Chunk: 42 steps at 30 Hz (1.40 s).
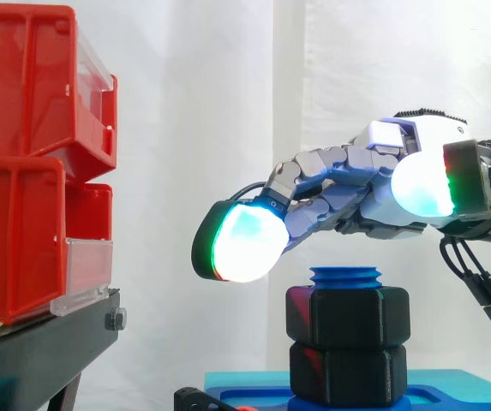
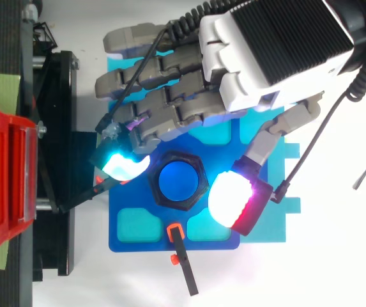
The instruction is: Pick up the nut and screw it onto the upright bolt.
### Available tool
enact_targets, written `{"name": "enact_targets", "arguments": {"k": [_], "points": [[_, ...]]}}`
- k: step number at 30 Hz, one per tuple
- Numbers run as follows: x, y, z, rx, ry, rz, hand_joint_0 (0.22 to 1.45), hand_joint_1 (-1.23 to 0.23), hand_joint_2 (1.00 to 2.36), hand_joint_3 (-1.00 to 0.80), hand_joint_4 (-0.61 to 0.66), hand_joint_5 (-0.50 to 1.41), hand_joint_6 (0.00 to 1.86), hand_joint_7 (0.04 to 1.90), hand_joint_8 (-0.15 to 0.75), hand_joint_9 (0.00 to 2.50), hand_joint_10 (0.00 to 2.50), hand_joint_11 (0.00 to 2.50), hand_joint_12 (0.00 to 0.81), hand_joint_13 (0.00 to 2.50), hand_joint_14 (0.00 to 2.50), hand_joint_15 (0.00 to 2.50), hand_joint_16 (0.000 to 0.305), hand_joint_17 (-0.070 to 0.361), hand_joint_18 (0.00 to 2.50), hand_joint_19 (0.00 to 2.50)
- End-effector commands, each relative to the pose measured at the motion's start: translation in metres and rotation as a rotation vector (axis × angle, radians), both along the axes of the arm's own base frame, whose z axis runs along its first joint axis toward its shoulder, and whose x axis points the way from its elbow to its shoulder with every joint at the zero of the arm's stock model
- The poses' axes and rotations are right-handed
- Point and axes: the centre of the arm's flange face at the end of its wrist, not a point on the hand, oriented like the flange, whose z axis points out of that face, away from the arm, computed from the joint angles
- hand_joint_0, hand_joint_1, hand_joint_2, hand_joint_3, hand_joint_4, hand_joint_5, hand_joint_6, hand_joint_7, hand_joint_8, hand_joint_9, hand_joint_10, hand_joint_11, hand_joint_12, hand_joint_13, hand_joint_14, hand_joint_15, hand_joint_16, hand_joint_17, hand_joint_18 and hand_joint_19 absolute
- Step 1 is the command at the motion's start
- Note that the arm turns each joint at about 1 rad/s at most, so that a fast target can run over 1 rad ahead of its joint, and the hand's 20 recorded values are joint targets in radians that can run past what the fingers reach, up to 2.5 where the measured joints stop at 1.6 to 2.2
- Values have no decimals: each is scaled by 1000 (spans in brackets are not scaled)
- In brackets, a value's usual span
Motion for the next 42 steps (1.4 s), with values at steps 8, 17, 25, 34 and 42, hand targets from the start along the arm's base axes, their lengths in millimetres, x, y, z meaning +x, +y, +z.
{"name": "enact_targets", "arguments": {"k": [8,17,25,34,42], "points": [[5,6,-10,1,-9,4,448,-261,1000,-500,153,-136,502,693,227,433,0,0,364,136,0,0,46,102,0,0],[4,9,-15,0,15,2,451,-261,1000,-500,165,-124,503,770,234,447,0,0,365,144,0,0,46,103,0,0],[2,15,-24,-9,25,6,453,-257,1000,-500,169,-117,503,802,236,452,0,0,365,151,0,0,46,103,0,0],[1,16,-25,-5,29,2,455,-238,1000,-500,199,-87,504,999,246,475,0,0,369,183,0,0,46,104,0,0],[0,10,-25,-4,29,-3,462,-228,1000,-500,183,-53,504,1250,255,531,0,0,368,229,0,0,44,100,0,0]]}}
